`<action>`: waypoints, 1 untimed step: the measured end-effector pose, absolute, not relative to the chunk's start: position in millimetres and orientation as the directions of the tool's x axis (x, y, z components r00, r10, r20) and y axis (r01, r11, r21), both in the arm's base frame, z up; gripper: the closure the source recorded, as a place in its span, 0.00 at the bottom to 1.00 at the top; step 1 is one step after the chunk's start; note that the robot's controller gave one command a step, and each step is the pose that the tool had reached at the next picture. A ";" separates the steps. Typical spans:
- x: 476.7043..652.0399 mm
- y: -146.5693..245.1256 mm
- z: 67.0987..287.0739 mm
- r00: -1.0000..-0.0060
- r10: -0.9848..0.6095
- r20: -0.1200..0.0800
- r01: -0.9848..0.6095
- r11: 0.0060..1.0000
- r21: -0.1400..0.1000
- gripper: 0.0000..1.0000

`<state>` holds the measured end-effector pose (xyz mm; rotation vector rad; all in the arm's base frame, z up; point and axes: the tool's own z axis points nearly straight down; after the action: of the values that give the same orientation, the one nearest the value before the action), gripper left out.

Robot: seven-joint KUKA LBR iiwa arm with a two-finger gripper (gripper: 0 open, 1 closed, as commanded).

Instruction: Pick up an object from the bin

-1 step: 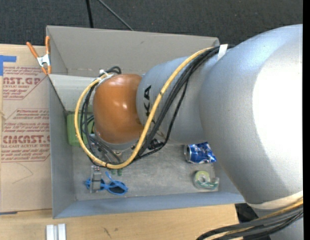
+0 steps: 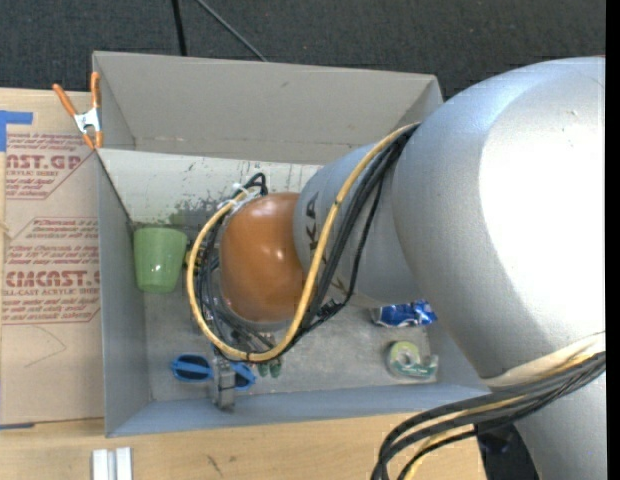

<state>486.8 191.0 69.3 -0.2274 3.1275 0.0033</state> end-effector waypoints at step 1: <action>491.0 217.9 70.2 -1.000 -0.031 -0.003 -0.031 1.000 0.002 0.00</action>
Offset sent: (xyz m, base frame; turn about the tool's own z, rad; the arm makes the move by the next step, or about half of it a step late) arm 0.0036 0.0256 0.0007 0.1148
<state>491.0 217.9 70.2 -0.0488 3.1378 0.0038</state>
